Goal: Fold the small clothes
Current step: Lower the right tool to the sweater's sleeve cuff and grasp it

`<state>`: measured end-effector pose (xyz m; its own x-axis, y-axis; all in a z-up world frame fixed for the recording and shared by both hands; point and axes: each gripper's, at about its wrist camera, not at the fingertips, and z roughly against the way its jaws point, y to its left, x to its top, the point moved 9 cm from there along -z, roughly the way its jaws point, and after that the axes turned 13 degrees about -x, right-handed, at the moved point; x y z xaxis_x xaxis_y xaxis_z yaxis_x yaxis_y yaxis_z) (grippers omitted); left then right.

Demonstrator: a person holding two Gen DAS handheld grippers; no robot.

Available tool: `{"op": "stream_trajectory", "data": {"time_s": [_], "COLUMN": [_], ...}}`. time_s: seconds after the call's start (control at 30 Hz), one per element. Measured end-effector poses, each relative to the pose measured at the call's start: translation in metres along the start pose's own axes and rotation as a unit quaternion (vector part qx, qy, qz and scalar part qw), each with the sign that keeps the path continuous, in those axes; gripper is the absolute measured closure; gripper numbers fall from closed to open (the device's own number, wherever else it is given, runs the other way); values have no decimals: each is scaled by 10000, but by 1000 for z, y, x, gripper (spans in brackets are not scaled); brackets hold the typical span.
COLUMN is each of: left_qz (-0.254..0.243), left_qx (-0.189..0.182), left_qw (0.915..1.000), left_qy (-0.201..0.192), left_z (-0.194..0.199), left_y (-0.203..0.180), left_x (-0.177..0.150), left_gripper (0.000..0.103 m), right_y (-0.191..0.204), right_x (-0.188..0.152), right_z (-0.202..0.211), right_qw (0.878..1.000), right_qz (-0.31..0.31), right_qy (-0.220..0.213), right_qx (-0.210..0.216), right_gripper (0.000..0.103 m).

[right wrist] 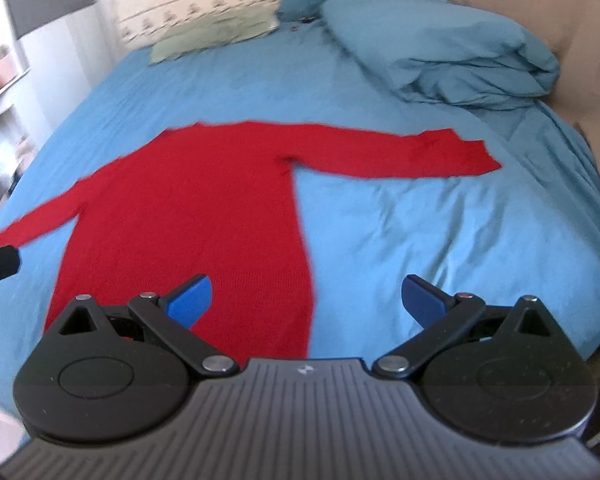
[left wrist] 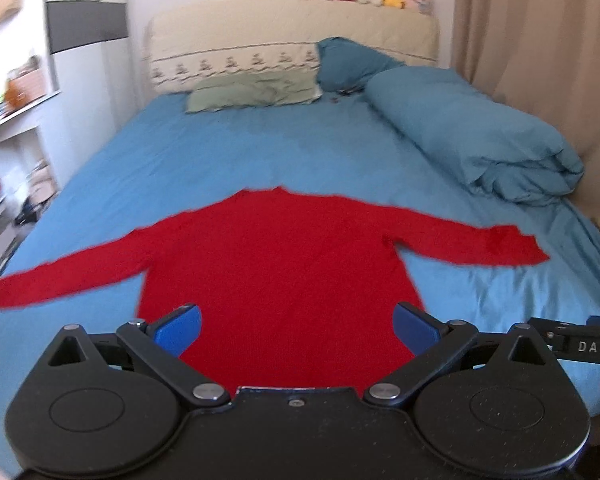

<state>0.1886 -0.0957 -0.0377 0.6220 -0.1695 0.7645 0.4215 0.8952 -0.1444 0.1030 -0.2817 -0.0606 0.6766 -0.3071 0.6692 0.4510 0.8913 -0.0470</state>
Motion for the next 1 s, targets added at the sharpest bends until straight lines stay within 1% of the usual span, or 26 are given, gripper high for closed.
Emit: {"op": "stream_trajectory", "data": {"time_s": [0.2, 0.27, 0.37, 0.43, 0.47, 0.57, 0.63, 0.67, 0.73, 0.83, 0.9, 1.0], "left_qz": [-313, -260, -99, -58, -39, -11, 16, 61, 124, 179, 329, 496], "left_qx": [-251, -374, -515, -560, -516, -413, -358, -369, -346, -242, -265, -288], "left_qw": [9992, 9989, 9983, 9979, 9980, 9970, 9961, 9948, 9932, 9918, 9899, 9885], "left_qy": [55, 119, 252, 330, 361, 656, 808, 951, 1109, 1246, 1353, 1401], "left_z": [-115, -155, -203, -228, -240, -280, -303, -318, -343, -370, -385, -401], "left_y": [-16, -21, -27, -29, -29, -25, -20, -16, -10, 0, 6, 12], "left_x": [55, 69, 84, 93, 97, 97, 92, 88, 83, 72, 65, 57], "left_gripper": [0, 0, 0, 0, 0, 0, 0, 0, 0, 0, 0, 0], "right_y": [-55, -75, -97, -112, -118, -142, -157, -163, -172, -179, -185, -193], "right_x": [61, 77, 94, 100, 103, 110, 112, 113, 114, 111, 110, 107], "right_z": [-108, -146, -197, -226, -238, -274, -295, -305, -326, -349, -364, -384], "right_qw": [9964, 9937, 9899, 9869, 9851, 9745, 9658, 9623, 9576, 9539, 9508, 9417], "right_qz": [-643, -835, -999, -1186, -1312, -1912, -2314, -2454, -2614, -2726, -2814, -3144], "right_qy": [11, 30, 147, 308, 371, 570, 632, 661, 743, 729, 689, 666], "right_qx": [-544, -743, -990, -1054, -1048, -1025, -981, -968, -957, -1024, -1095, -991], "right_gripper": [0, 0, 0, 0, 0, 0, 0, 0, 0, 0, 0, 1]}}
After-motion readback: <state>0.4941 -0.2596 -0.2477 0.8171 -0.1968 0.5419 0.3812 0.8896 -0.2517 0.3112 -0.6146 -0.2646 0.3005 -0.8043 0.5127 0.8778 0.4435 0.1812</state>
